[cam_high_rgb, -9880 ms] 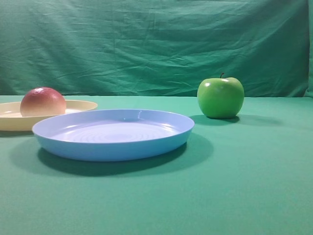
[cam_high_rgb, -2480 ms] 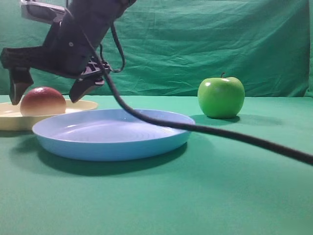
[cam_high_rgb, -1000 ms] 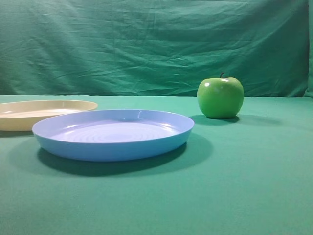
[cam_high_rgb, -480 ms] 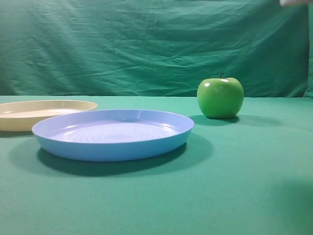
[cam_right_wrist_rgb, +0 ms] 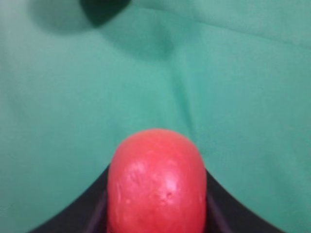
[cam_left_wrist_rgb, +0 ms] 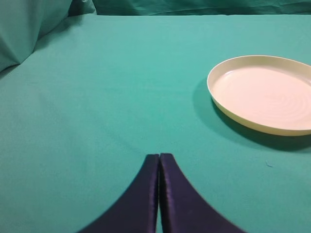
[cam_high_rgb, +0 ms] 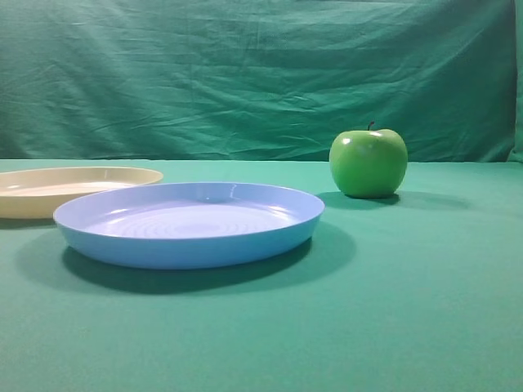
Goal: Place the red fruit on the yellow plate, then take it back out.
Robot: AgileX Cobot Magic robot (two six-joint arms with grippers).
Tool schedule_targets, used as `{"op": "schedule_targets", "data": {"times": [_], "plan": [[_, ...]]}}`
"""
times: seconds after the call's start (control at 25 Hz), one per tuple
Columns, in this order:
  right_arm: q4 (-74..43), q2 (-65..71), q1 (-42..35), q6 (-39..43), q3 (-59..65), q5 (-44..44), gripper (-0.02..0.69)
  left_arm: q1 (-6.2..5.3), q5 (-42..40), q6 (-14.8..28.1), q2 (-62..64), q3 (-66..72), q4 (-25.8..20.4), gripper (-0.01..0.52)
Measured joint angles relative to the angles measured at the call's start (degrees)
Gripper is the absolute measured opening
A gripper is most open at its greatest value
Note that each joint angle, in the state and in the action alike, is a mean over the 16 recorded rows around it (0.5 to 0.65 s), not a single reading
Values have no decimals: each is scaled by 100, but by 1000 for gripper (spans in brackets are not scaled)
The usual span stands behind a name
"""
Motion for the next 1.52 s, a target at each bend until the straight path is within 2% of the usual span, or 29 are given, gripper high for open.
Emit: {"op": "schedule_targets", "data": {"times": [0.2, 0.4, 0.56, 0.68, 0.88, 1.28, 1.4, 1.52], "plan": [[3, 294, -3, 3, -26, -144, 510, 0, 0, 0, 0, 0, 0, 0], [6, 229, -13, 6, -281, 154, 619, 0, 0, 0, 0, 0, 0, 0], [7, -78, -22, 9, -724, 734, 661, 0, 0, 0, 0, 0, 0, 0], [7, -414, -29, 11, -1166, 1308, 647, 0, 0, 0, 0, 0, 0, 0], [5, -1136, -36, 17, -1915, 2365, 551, 0, 0, 0, 0, 0, 0, 0], [5, -2831, -37, 65, -2535, 3866, 166, 0, 0, 0, 0, 0, 0, 0], [27, -3371, -37, 83, -2457, 4092, 78, 0, 0, 0, 0, 0, 0, 0], [58, -3920, -37, 96, -2315, 4243, 23, 0, 0, 0, 0, 0, 0, 0]]}}
